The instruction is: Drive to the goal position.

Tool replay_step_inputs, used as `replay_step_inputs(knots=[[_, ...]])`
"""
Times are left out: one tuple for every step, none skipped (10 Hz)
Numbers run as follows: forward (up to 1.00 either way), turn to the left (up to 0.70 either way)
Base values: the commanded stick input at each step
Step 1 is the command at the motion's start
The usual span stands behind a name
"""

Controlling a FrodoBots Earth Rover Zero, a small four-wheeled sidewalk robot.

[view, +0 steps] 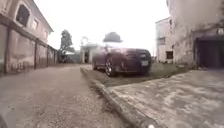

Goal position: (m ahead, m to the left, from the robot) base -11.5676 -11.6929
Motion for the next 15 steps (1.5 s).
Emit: replay_step_inputs(knots=[[0.00,0.00],[0.00,0.00],[0.00,0.00],[0.00,0.00],[0.00,0.00],[0.00,0.00],[0.00,0.00],[0.71,0.32],[1.00,0.27],[1.00,0.27],[1.00,0.27],[1.00,0.27],[1.00,0.27],[1.00,0.27],[1.00,0.27]])
